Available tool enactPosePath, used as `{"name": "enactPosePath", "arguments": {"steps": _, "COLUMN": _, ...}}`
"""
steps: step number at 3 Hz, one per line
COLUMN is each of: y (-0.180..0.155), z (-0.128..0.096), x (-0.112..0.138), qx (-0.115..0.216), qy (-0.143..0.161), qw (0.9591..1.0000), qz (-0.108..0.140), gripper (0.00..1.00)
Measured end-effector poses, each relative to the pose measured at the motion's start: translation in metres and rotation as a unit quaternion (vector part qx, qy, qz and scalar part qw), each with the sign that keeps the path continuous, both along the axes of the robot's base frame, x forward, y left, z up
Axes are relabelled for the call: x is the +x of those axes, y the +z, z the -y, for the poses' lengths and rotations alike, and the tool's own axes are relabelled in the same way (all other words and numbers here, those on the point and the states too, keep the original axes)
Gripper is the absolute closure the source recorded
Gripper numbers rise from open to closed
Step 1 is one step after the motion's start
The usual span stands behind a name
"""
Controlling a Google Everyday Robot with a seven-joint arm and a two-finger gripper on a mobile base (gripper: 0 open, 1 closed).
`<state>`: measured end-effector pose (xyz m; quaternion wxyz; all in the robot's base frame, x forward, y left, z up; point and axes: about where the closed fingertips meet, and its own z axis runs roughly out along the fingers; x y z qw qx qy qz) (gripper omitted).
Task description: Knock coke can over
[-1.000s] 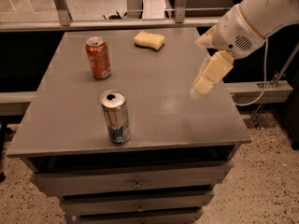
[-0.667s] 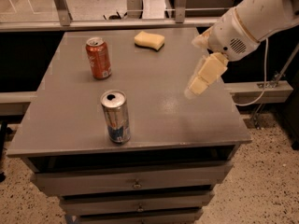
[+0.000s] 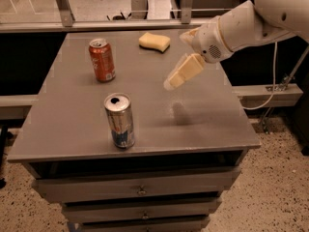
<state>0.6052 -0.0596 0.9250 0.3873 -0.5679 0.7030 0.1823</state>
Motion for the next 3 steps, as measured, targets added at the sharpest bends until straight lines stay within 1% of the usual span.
{"name": "enactPosePath", "arguments": {"steps": 1, "y": -0.006, "z": -0.031, "x": 0.042, "qx": 0.052, "qy": -0.001, "qw": 0.9981, "qz": 0.034, "gripper": 0.00}}
{"name": "enactPosePath", "arguments": {"steps": 2, "y": -0.013, "z": -0.070, "x": 0.077, "qx": 0.106, "qy": 0.009, "qw": 0.9926, "qz": 0.057, "gripper": 0.00}}
{"name": "enactPosePath", "arguments": {"steps": 3, "y": -0.015, "z": -0.111, "x": 0.102, "qx": 0.172, "qy": 0.029, "qw": 0.9826, "qz": 0.065, "gripper": 0.00}}
